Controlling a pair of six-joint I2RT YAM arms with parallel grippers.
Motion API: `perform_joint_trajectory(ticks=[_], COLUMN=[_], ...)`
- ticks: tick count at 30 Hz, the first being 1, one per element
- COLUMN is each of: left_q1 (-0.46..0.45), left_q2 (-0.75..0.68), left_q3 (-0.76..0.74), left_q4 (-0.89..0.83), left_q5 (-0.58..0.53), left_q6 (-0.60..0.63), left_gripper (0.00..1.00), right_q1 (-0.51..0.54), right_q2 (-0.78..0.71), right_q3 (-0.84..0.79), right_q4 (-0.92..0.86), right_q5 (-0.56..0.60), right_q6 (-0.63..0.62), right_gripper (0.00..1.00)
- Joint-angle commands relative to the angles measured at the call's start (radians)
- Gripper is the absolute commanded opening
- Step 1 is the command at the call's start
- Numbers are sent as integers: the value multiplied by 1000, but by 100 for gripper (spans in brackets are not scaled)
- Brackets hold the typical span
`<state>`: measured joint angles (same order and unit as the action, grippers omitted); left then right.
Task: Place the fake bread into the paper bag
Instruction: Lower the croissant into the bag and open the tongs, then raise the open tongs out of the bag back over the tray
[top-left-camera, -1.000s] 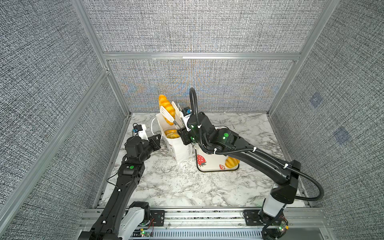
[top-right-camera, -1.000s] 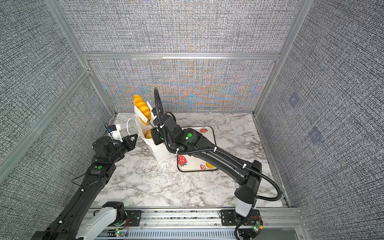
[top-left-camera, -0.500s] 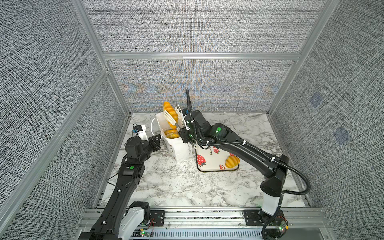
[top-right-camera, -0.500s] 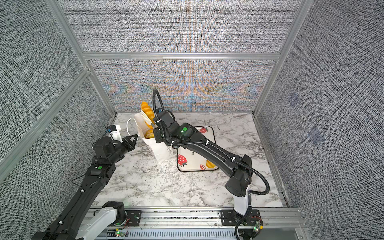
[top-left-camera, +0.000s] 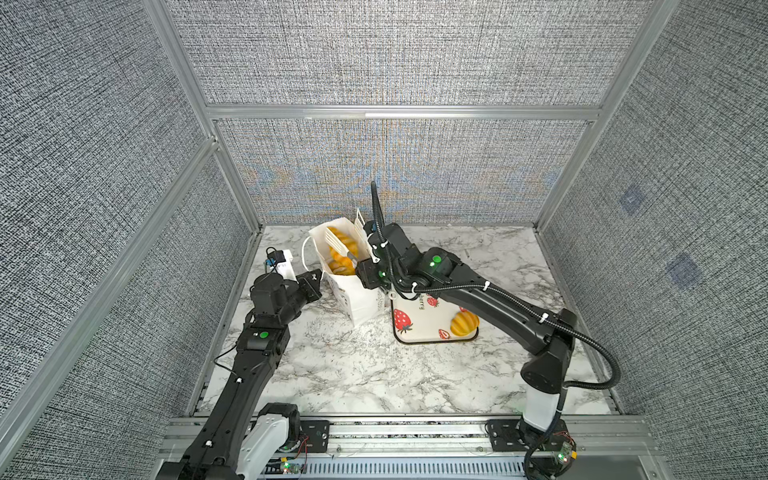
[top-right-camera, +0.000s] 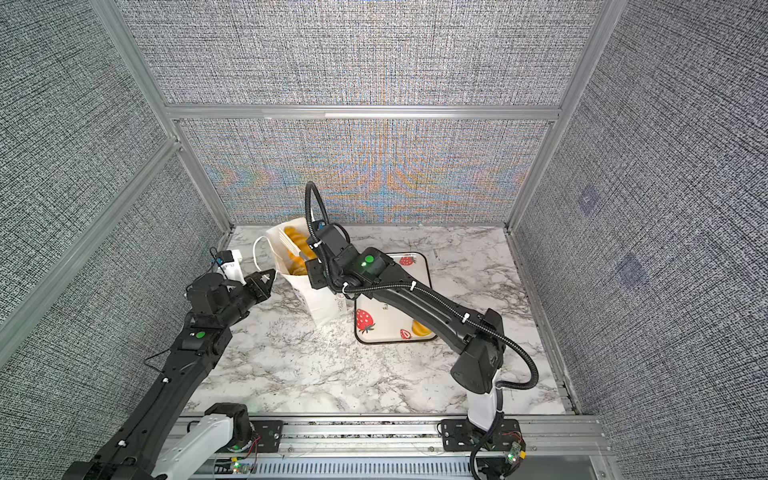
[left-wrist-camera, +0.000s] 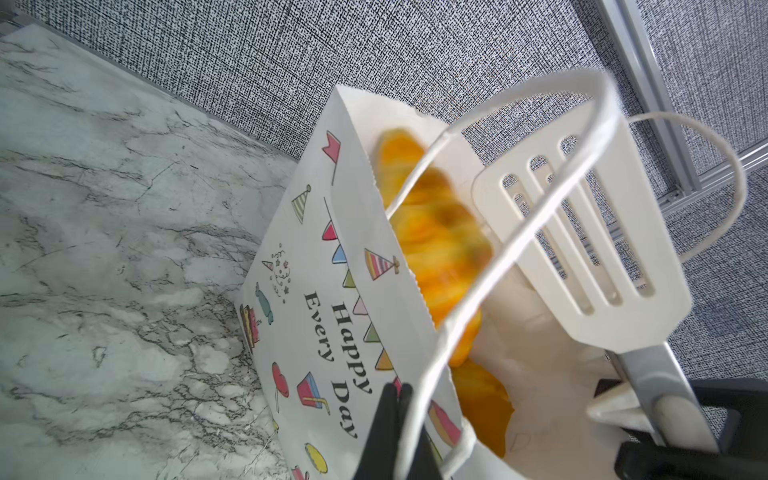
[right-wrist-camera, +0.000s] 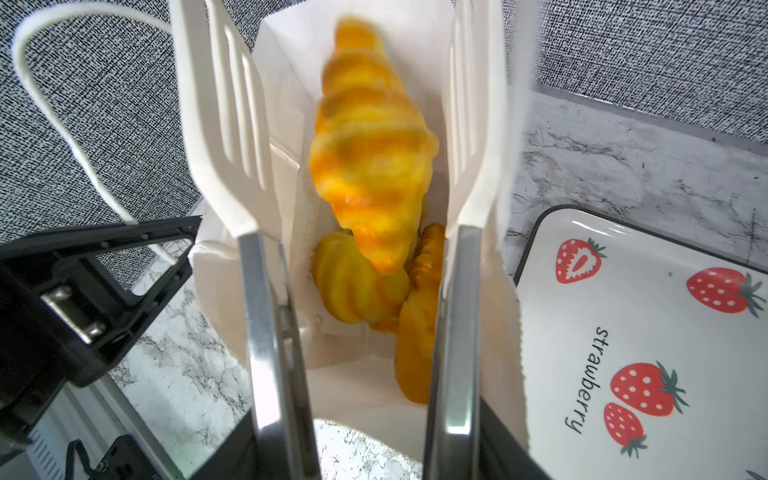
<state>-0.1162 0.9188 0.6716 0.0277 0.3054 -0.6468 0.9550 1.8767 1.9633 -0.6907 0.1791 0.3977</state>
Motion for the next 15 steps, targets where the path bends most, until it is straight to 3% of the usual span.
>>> perform_joint_trajectory(ticks=[1,15], left_q1=[-2,0], left_q2=[-3,9], left_q3=[-1,4], left_q4=[7,14], left_q5=[-1,4], left_q6=[8,2], left_gripper=[0,0], right_q1=[0,-1], right_q2=[-16,-131], right_q3=[7,2], right_q4=[11,-23], right_q5=[8,70], right_q6=[9,-16], right_gripper=[58,58])
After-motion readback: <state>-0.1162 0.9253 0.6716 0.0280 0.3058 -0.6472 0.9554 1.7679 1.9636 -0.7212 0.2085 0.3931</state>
